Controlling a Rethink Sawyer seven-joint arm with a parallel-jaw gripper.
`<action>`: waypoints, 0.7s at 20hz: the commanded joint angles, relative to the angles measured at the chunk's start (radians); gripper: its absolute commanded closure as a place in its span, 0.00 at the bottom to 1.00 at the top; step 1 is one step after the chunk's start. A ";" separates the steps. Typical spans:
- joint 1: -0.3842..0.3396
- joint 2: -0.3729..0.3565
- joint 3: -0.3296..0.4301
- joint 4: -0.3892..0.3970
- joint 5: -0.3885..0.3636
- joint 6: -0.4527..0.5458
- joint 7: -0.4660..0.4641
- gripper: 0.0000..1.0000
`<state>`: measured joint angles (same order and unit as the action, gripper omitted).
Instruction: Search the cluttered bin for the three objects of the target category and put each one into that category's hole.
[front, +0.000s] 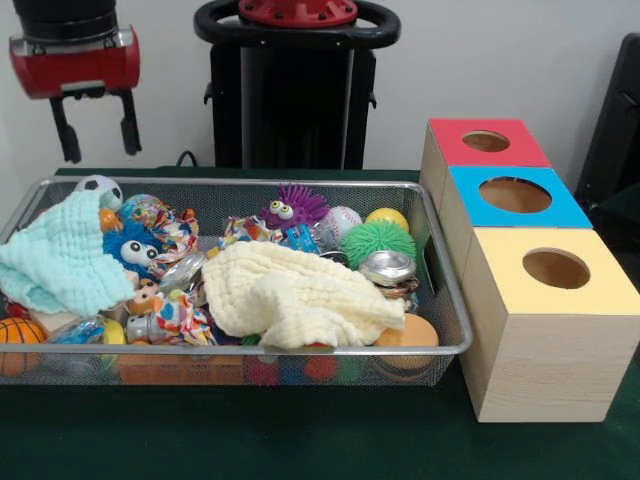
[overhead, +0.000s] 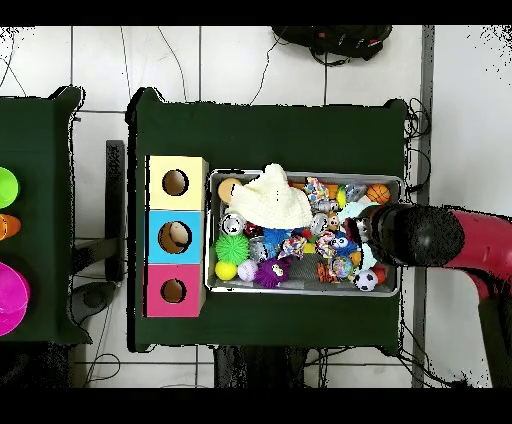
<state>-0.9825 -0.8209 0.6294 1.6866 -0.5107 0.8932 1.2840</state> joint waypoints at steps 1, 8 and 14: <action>0.010 -0.088 0.092 0.294 -0.018 -0.055 -0.153 0.00; 0.037 -0.041 0.061 0.335 -0.068 -0.215 -0.030 0.00; 0.028 0.099 0.032 0.245 -0.095 -0.242 -0.087 0.00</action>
<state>-0.9445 -0.8398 0.6404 1.8952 -0.5175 0.6993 1.2840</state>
